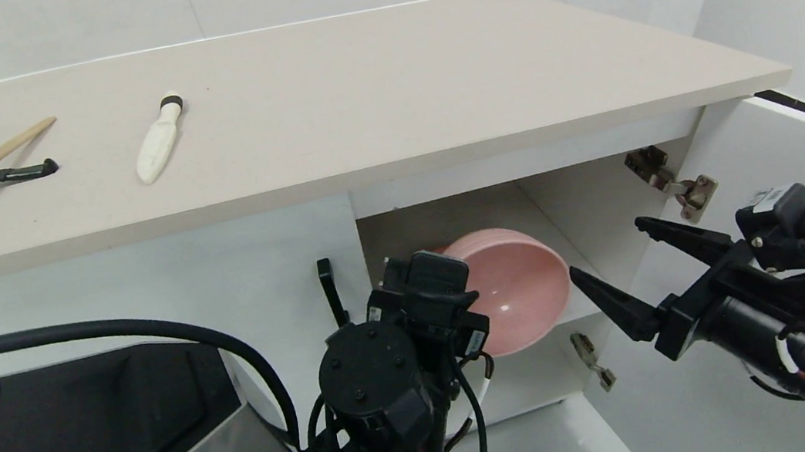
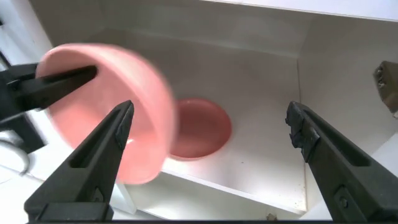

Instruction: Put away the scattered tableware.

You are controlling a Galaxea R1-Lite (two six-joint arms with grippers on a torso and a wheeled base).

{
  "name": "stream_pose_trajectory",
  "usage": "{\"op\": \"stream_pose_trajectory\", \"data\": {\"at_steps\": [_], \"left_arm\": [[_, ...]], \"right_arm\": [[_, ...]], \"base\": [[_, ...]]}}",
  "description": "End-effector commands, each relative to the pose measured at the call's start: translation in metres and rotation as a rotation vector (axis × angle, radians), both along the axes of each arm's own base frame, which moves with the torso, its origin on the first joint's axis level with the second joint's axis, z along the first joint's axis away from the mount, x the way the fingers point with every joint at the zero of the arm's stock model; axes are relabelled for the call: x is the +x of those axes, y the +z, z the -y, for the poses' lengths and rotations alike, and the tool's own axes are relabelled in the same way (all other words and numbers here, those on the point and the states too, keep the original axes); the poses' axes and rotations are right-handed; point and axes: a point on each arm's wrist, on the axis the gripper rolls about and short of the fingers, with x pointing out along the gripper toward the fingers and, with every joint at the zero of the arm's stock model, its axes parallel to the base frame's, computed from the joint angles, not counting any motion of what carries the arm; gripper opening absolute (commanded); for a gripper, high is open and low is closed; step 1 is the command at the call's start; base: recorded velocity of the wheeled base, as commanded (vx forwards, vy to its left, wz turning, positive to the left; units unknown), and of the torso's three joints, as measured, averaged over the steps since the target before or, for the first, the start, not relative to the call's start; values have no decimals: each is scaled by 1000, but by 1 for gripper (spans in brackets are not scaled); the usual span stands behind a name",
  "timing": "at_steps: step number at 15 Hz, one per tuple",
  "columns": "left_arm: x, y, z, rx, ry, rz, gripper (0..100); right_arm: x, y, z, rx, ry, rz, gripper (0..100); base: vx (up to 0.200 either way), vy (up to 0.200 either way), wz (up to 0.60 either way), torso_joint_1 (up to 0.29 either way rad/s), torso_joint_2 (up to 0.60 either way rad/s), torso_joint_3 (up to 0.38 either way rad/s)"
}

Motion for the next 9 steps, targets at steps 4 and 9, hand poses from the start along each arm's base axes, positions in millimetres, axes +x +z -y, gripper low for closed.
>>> {"op": "stream_pose_trajectory", "data": {"at_steps": [4,9], "left_arm": [[1,3,11,-71,-25,5,0],[-10,7,21,-114,-120,3,0]], "right_arm": [[2,-2,0,-4,-6,-6,100],[20,-5,9,-7,-81,-15,100]], "base": [[0,0,0,0,0,0],[0,0,0,0,0,0]]}}
